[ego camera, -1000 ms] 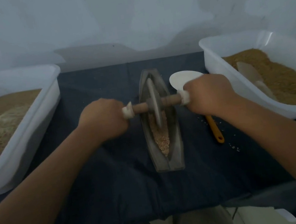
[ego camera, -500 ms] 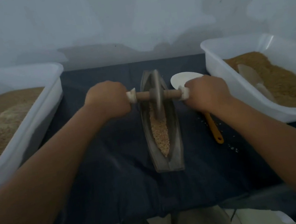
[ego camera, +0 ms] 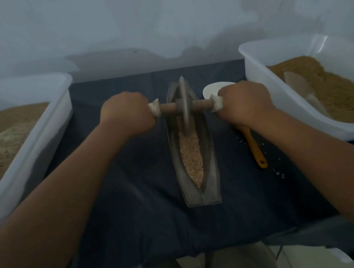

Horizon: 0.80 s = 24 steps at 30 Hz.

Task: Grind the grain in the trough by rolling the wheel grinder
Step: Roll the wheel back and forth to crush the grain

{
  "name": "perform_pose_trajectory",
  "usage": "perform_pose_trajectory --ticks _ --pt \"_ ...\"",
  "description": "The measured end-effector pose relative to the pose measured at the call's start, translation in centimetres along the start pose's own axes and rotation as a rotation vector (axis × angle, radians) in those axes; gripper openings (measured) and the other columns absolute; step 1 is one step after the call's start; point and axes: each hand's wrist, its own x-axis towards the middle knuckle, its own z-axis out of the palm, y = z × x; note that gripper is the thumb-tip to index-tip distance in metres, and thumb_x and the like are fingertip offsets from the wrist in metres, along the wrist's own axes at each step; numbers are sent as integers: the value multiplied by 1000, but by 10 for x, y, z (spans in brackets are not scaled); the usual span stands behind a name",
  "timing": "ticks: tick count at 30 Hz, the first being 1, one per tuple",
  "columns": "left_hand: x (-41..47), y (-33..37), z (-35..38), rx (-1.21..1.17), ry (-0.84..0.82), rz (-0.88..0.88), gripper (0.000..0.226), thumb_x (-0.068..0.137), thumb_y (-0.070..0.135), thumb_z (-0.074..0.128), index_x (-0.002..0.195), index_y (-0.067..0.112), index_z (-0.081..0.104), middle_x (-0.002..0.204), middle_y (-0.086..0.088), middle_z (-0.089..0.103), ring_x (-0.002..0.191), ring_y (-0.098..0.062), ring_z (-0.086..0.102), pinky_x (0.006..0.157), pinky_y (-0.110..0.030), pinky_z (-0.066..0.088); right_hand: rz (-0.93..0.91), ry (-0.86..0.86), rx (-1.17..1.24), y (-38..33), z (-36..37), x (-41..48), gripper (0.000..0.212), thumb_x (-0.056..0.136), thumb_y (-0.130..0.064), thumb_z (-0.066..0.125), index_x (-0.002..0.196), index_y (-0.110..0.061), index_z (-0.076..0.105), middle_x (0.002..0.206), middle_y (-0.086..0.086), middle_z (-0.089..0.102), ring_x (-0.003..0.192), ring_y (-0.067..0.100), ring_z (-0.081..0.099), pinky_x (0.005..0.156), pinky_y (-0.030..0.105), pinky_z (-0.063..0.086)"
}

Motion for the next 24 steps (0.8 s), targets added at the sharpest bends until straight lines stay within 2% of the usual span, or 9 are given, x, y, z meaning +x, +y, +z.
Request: perform_pose_trajectory --ticks 2,3,5,8,12,16,18,21,24 --pt "-17 -3 1 17 -29 36 26 80 43 61 67 22 56 70 2 60 67 -26 62 63 -35 55 32 -90 33 4 1 -18 31 96 -44 52 71 -26 59 68 -3 62 61 17 58 57 33 48" --pt "-32 -5 4 23 -31 72 26 79 44 60 65 23 54 66 5 57 62 -23 58 58 -31 49 32 -74 57 6 2 -35 38 96 -53 45 70 -29 57 66 -7 60 58 13 56 56 32 48" --pt "-71 -12 11 33 56 176 28 74 50 55 59 27 47 56 10 48 48 -14 45 47 -24 32 -37 65 102 8 -1 -76 43 92 -65 37 64 -34 49 53 -14 48 46 3 45 45 27 42" --pt "-96 -20 15 12 164 232 33 70 58 48 55 30 37 48 13 35 41 -9 26 47 -18 16 -123 123 122 13 -1 -104 39 85 -67 40 62 -35 40 49 -17 34 42 -2 31 39 23 33" --pt "-44 -7 14 50 77 84 34 76 54 54 60 25 48 61 8 50 54 -23 49 54 -29 40 -9 92 57 10 16 -54 48 94 -69 31 67 -32 44 58 -11 49 51 10 48 50 31 45" --pt "4 0 0 19 59 7 29 78 46 62 65 21 52 70 0 60 67 -30 61 64 -34 51 22 118 15 11 27 -1 36 95 -49 56 68 -27 47 63 -8 51 53 11 39 50 26 28" --pt "-4 1 -1 16 36 15 27 77 44 62 66 22 52 72 0 61 70 -30 63 65 -35 51 16 77 6 12 25 -1 35 95 -47 56 68 -25 51 62 -8 53 53 9 41 50 28 32" --pt "-44 -9 15 -28 20 68 27 75 46 60 62 25 50 66 7 56 65 -27 62 59 -31 46 -70 106 27 15 15 -36 42 93 -59 40 62 -30 45 54 -11 47 46 8 44 47 28 41" --pt "-95 -17 32 -26 214 147 37 76 56 50 56 27 40 50 13 38 44 -20 39 46 -21 25 -210 81 140 20 7 -70 34 89 -56 36 65 -32 38 55 -7 47 44 18 50 46 42 52"
